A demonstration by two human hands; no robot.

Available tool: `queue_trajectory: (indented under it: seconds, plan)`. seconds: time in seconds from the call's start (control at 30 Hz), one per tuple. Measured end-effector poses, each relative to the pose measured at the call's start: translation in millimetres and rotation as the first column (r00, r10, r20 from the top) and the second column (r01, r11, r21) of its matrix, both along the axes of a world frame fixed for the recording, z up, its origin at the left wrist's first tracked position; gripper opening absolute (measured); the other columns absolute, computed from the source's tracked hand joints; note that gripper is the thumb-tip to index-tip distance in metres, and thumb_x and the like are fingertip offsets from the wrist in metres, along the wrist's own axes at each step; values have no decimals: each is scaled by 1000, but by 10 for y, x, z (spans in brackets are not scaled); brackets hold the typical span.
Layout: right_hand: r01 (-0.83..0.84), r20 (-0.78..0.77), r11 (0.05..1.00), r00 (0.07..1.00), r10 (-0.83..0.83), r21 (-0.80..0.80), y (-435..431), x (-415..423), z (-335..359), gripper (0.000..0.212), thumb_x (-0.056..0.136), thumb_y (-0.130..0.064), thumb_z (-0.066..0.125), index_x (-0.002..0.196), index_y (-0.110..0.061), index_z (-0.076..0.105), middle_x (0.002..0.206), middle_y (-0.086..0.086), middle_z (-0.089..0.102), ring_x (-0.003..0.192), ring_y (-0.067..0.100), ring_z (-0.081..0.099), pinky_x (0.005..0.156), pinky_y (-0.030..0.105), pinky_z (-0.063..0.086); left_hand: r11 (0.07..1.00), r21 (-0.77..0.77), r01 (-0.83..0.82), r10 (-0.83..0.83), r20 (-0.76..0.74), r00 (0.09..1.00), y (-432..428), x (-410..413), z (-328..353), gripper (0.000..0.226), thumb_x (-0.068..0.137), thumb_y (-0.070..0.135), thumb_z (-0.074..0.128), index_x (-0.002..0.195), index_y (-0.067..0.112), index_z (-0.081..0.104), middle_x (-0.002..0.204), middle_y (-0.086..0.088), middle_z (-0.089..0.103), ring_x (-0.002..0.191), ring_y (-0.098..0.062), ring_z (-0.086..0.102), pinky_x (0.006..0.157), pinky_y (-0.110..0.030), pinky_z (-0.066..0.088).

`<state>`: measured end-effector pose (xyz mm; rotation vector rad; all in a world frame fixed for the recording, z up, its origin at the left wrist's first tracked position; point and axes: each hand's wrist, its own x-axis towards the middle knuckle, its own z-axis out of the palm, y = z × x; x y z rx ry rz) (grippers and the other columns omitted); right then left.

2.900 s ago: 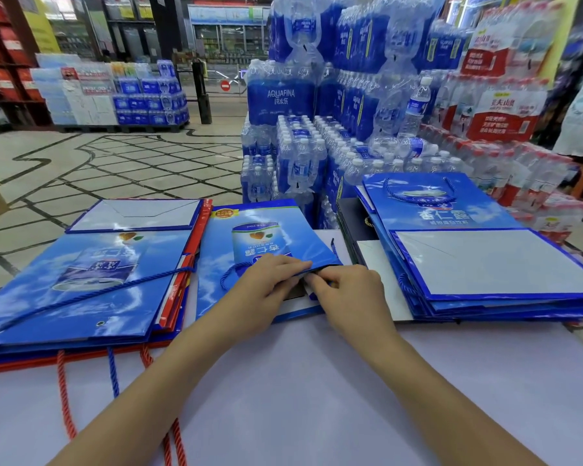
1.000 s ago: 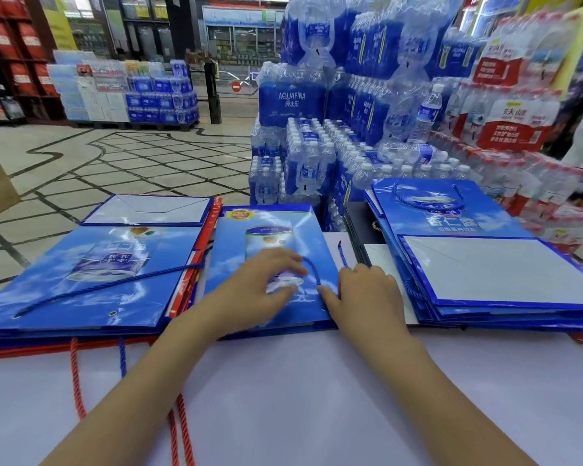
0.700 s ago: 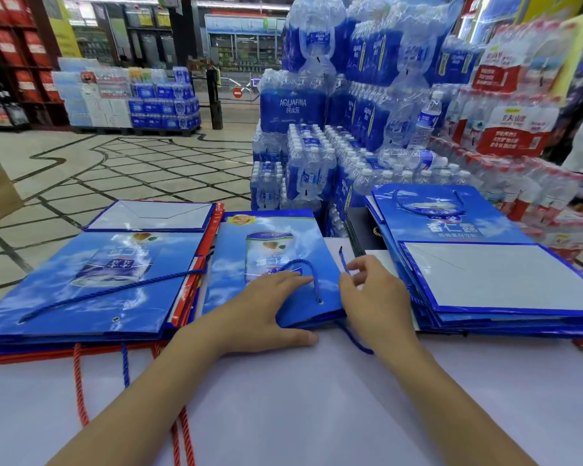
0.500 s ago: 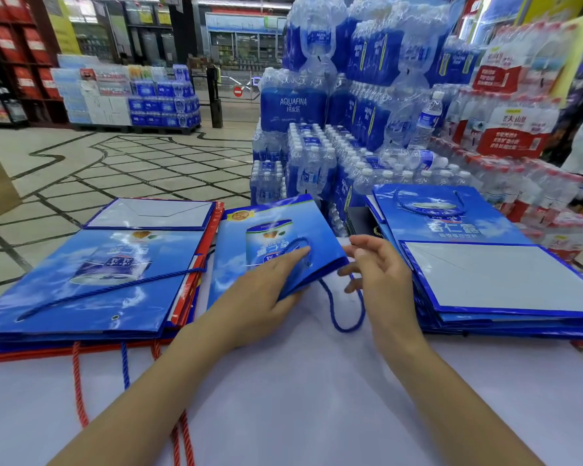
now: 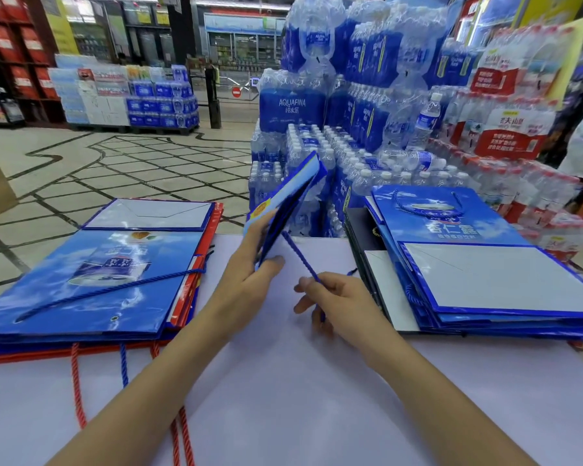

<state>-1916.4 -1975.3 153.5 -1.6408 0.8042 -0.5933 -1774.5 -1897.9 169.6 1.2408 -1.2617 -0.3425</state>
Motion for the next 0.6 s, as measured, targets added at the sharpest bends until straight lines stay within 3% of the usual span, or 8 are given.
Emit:
queue_trajectory:
  seconds: [0.1,0.2,0.3,0.37,0.47,0.53,0.6]
  plan:
    - [2,-21,971,1000,3,240,8,2,34,38,94,-44,60,107,-8,63,90,12,75,58,25,64,45,29,44,997,-75,5,-13,-109,994,23,-78,81,38,95,17,54,124,41,46,118,33,58,118,8,50,94,-8,40]
    - [-66,-67,904,992,103,422,36,-10,78,49,92,-55,56,119,-14,55,95,12,76,70,25,71,48,25,45,989,-125,-84,39,-327,944,8,-156,98,25,97,28,50,119,39,51,111,34,63,112,9,55,92,-13,44]
    - [-156,-35,837,978,204,525,38,-31,108,46,91,-51,60,119,-16,52,102,15,74,65,21,69,48,21,40,980,-152,-129,14,-592,806,-22,-109,63,42,94,43,52,133,29,51,126,6,64,119,-18,59,99,-44,48]
    - [-198,13,807,973,229,557,34,-29,87,39,90,-42,65,118,-15,58,108,14,73,61,19,65,49,21,36,974,-172,-150,-16,-708,706,-46,-47,77,51,93,46,52,138,23,47,129,-5,63,117,-27,61,97,-53,49]
    - [-153,110,788,988,109,596,-9,8,-2,33,86,-25,72,109,-8,57,97,10,64,55,16,60,45,20,36,965,-163,-206,36,-695,718,-69,1,90,41,99,35,50,137,21,48,125,-2,65,113,-23,64,94,-47,51]
    - [-58,123,816,992,-16,575,-57,28,-34,28,86,-11,70,104,-13,48,85,8,51,46,12,45,36,19,31,954,-143,-263,125,-605,786,-86,48,72,36,94,27,57,129,22,52,121,2,67,112,-20,64,96,-45,50]
    - [26,98,867,991,-86,497,-95,20,-12,23,89,-3,62,110,-10,57,84,7,51,44,10,32,33,17,25,939,-111,-324,215,-547,809,-95,126,41,30,87,26,63,117,26,58,113,5,69,108,-17,65,94,-42,52]
